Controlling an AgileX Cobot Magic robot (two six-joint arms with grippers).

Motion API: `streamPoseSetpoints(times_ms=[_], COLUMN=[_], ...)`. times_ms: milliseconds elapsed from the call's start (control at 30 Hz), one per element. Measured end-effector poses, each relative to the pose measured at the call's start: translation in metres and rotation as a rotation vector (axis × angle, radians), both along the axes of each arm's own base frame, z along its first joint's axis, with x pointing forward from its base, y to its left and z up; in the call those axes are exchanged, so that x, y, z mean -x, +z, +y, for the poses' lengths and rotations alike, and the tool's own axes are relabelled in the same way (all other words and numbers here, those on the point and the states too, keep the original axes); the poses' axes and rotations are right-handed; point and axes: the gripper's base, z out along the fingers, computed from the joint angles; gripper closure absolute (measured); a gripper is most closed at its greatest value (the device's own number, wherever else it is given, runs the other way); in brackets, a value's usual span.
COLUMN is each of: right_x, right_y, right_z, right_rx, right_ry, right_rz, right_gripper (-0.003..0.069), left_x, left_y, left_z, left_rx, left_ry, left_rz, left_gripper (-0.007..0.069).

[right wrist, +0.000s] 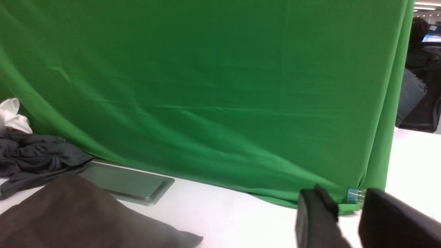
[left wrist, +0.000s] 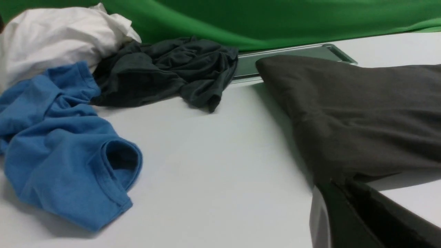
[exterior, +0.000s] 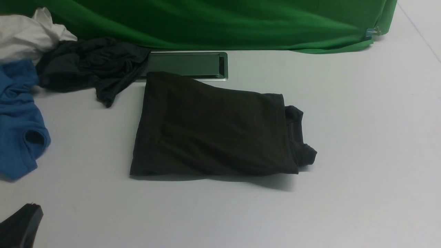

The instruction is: Fold a long-sleeved shirt on a white desktop.

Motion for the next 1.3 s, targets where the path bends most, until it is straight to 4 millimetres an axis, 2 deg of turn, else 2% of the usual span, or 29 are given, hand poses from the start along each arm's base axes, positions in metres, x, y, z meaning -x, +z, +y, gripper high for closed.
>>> streamPoseSetpoints(times_ms=[633, 900, 1067, 1133, 1167, 1200, 1300], right_x=[0.002, 0.032, 0.047, 0.048, 0.048, 0.048, 0.048], right_y=[-0.002, -0.004, -0.037, -0.064, -0.067, -0.083, -0.106], right_z=[0.0, -0.014, -0.022, -0.023, -0.024, -0.024, -0.025], right_rx=[0.0, 0.051, 0.02, -0.012, -0.014, -0.03, -0.026], right_ry=[0.0, -0.076, -0.163, -0.191, -0.194, -0.205, -0.22], right_rz=[0.0, -0.142, -0.053, 0.032, 0.039, 0.088, 0.2], right_gripper=[0.0428, 0.042, 0.0421, 0.0421, 0.0421, 0.0421, 0.0421], left_x=[0.0, 0.0, 0.0, 0.0, 0.0, 0.0, 0.0], left_y=[0.0, 0.0, 0.0, 0.0, 0.0, 0.0, 0.0], left_z=[-0.001, -0.001, -0.001, -0.001, -0.001, -0.001, -0.001], left_rx=[0.0, 0.0, 0.0, 0.0, 0.0, 0.0, 0.0], left_ry=[-0.016, -0.016, -0.016, -0.016, -0.016, -0.016, -0.016], left_rz=[0.0, -0.001, -0.001, -0.001, -0.001, -0.001, -0.003], left_gripper=[0.0606, 0.0606, 0.0606, 0.0606, 0.0606, 0.0606, 0.0606])
